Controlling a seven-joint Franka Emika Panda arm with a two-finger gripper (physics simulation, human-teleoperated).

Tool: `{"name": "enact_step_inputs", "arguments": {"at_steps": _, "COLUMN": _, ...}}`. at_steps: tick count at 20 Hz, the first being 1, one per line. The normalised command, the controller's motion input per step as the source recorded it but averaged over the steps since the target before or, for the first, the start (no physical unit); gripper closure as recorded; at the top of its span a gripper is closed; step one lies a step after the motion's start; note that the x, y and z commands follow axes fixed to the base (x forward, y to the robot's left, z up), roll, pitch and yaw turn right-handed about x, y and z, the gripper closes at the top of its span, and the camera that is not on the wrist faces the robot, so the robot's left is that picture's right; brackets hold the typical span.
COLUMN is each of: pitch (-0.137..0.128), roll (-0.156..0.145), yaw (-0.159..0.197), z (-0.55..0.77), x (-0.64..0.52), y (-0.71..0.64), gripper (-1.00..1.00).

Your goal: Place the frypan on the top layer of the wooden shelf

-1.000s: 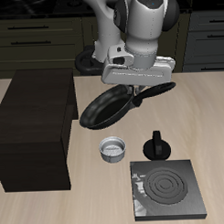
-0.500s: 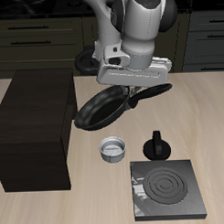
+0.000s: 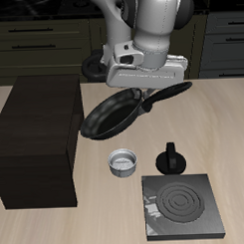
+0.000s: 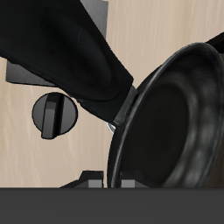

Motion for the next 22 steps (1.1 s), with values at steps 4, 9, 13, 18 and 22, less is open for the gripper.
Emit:
{"name": "enact_step_inputs", "arguments": {"at_steps": 4, "pitch": -0.022, "roll": -0.016, "yaw": 0.022, "z": 0.16, "x": -0.04, "y": -0.02, "gripper": 1.00}}
{"name": "enact_step_inputs", "arguments": {"at_steps": 9, "pitch": -0.012, "roll": -0.036, "yaw": 0.038, "z": 0.06, "x": 0.02, "y": -0.18, "gripper": 1.00}}
{"name": "enact_step_inputs", "arguments": {"at_steps": 13, "pitch": -0.006, "roll": -0.066, "yaw": 0.015, "z": 0.09, "x": 0.07, "y": -0.35, "gripper": 1.00}}
{"name": "enact_step_inputs", "arguments": {"at_steps": 18, "pitch": 0.008, "roll": -0.063, "yaw": 0.035, "z": -0.05, "x": 0.09, "y": -0.36, "gripper": 1.00}}
{"name": "enact_step_inputs", "arguments": {"at_steps": 22, "pitch": 0.014, "roll": -0.072, "yaw": 0.048, "z": -0.16, "x": 0.18, "y": -0.49, "gripper": 1.00}}
